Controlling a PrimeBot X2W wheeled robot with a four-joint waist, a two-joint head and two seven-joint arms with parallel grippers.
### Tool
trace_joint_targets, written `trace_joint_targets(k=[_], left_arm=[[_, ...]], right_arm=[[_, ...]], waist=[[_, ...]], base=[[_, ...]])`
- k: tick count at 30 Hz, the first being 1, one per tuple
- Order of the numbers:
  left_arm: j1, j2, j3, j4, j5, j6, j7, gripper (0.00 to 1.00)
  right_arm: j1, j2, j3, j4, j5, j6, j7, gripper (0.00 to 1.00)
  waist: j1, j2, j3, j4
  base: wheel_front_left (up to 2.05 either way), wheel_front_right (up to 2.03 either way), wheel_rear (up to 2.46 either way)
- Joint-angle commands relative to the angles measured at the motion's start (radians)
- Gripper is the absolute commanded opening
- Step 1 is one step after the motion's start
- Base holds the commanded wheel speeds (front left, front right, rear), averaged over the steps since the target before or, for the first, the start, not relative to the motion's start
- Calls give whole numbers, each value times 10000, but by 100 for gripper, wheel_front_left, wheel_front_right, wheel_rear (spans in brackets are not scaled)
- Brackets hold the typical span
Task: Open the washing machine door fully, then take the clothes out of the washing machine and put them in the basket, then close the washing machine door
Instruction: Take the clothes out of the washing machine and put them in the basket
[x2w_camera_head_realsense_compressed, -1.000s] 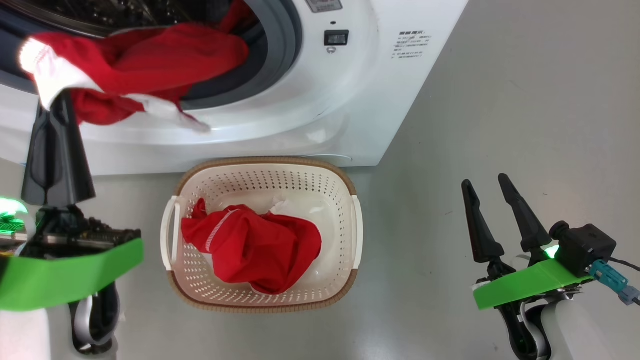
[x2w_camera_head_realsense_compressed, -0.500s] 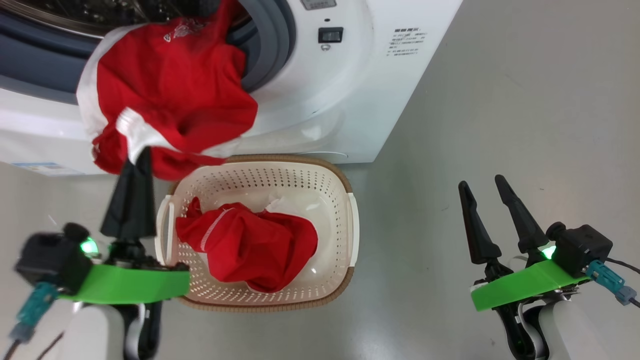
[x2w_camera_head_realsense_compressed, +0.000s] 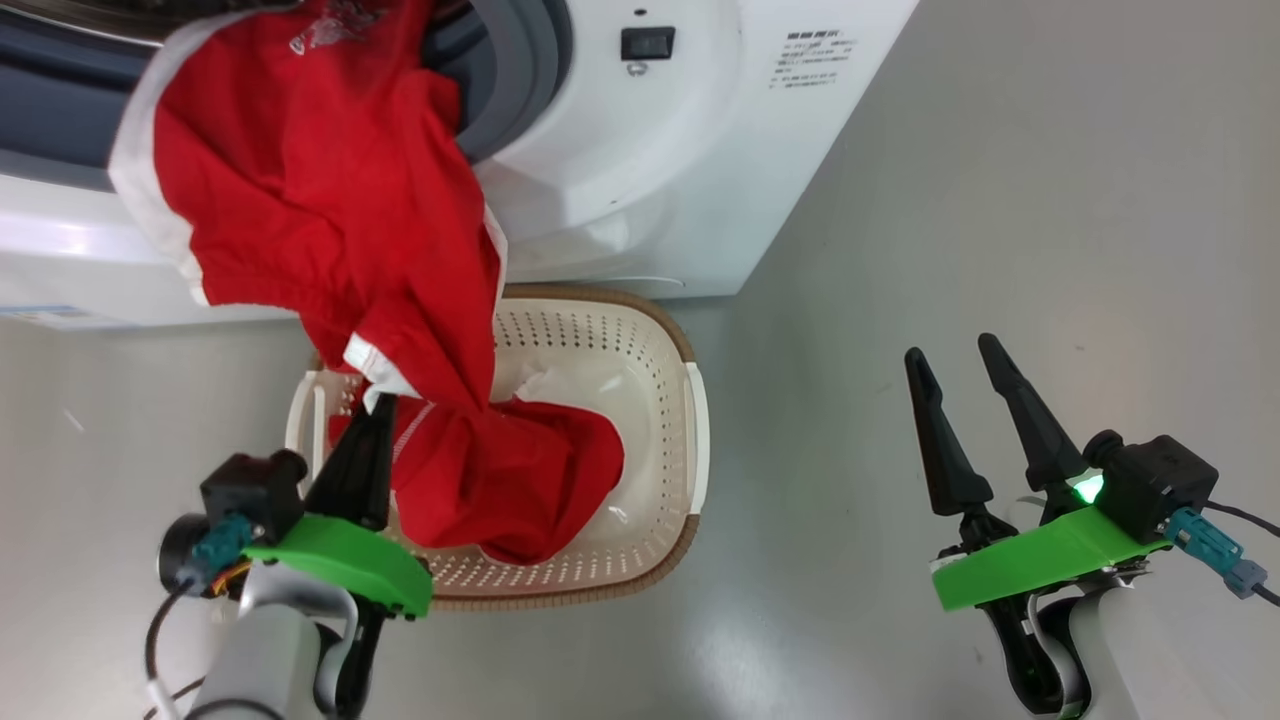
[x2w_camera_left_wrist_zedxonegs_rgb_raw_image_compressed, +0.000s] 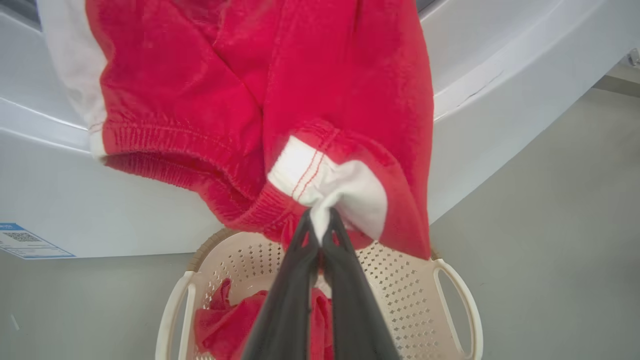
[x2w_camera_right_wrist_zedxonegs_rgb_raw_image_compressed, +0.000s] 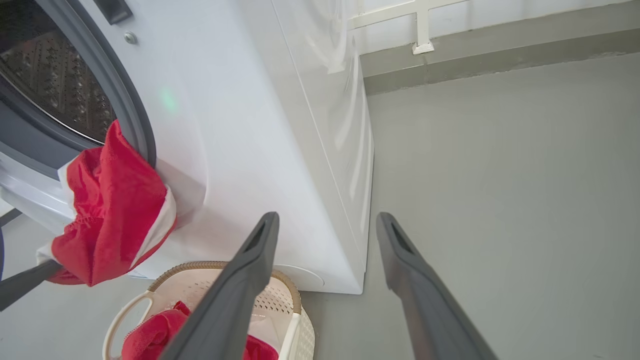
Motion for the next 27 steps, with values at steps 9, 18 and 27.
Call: trace_joint_targets(k=[9,18,27], left_arm=[[-1467,460,28,2199,-89,-56,-51,0],[-2656,556,-289,3857,-227,-56,-51,22],[-3075,592,-585,4056,-667,-56,-51,100]], right_arm=[[-336,1,264,-346,29,48,-65,100],[-556,1,296,-417,43,48,-65,100],[-680,1,261,-415,24,48,-65,100]], waist=[[0,0,747,-210],[0,0,1145,-257],[0,0,1305,-214]], base=[[0,0,0],[0,0,0],[0,0,0]])
